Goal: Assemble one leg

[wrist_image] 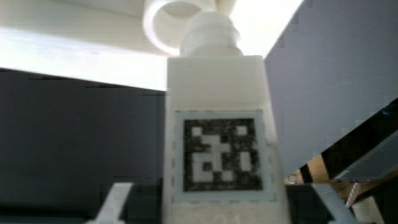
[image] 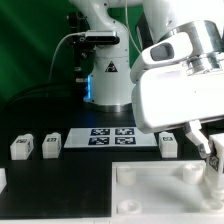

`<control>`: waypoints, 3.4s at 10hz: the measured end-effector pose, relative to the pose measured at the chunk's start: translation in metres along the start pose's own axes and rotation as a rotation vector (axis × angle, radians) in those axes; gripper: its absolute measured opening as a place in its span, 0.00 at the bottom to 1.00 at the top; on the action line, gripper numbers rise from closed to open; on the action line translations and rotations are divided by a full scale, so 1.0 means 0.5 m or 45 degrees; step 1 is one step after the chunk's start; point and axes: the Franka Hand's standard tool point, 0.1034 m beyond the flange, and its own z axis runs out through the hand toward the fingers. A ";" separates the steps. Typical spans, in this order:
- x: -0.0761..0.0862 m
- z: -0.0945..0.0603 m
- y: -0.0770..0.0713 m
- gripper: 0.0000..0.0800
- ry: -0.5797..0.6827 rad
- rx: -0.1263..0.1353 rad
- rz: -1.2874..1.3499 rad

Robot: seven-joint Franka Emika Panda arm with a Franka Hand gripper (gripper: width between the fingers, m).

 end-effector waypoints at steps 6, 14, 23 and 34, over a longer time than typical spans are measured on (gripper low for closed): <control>-0.029 0.025 0.020 0.37 -0.005 -0.015 0.021; -0.034 0.035 0.018 0.67 -0.008 0.004 -0.002; -0.038 0.037 0.018 0.81 -0.016 0.006 -0.002; -0.034 0.034 -0.003 0.81 -0.906 0.233 0.047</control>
Offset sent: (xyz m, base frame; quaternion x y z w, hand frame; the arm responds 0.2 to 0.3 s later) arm -0.0027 -0.0022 -0.0141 -0.0037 0.0164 0.0027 0.9999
